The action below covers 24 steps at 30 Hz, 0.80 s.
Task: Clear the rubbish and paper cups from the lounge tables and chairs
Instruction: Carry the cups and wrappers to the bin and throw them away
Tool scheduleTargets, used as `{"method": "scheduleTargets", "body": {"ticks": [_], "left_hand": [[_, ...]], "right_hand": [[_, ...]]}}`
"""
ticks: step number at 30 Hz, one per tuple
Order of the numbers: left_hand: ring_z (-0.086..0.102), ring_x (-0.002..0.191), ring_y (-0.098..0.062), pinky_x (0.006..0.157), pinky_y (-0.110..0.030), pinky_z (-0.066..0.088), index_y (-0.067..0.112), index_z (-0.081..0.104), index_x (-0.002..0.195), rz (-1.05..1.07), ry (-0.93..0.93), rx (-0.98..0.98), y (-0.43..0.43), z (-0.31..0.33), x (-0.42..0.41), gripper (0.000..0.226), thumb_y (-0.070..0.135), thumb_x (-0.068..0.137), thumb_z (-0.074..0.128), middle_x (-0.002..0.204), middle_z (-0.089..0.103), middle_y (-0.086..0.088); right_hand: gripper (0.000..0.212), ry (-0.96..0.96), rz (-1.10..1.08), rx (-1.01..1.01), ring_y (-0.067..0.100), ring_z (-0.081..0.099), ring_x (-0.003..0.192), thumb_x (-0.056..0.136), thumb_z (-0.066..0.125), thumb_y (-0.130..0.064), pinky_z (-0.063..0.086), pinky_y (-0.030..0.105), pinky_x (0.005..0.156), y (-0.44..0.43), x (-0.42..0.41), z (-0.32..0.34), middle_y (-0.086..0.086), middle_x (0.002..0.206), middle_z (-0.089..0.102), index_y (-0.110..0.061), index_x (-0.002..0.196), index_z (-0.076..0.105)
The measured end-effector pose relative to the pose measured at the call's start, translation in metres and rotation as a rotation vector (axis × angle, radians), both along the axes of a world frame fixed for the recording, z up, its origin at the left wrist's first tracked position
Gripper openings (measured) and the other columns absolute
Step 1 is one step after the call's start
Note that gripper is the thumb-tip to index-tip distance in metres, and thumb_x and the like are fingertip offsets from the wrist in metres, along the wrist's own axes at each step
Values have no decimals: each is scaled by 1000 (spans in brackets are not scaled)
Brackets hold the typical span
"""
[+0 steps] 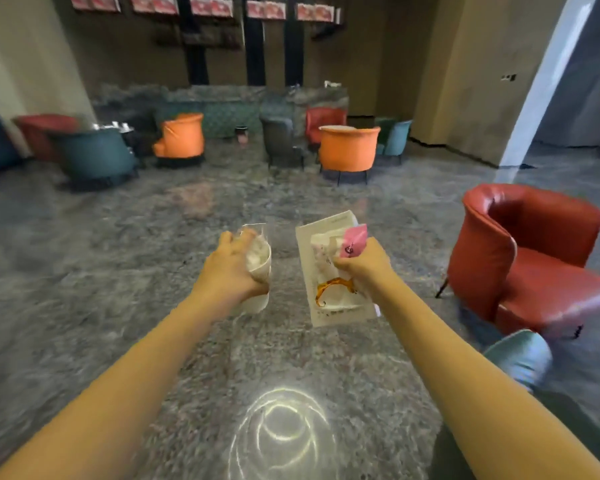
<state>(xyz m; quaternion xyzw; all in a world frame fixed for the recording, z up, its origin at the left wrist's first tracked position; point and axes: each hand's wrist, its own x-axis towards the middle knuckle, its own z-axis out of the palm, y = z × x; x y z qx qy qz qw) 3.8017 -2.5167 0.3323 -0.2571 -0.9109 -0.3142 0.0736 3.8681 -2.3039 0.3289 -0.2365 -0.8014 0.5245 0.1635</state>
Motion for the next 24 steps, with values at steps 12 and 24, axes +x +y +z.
{"method": "scheduleTargets", "body": {"ticks": [12,24], "left_hand": [[46,83,-27,65,-31,35,29,39,121,194,9,-1,71,-6,-307,72,28,61,78,101,33,0],[51,81,-28,62,-31,39,27,40,119,125,20,-15,239,-16,-648,68,28,62,77,102,35,0]], "right_hand": [[36,-23,180,12,23,62,89,71,72,-14,50,32,68,94,-347,-6,9,96,65,-9,105,59],[34,19,171,44,22,62,90,72,69,-14,49,31,68,251,-693,-20,9,97,66,-11,105,59]]}}
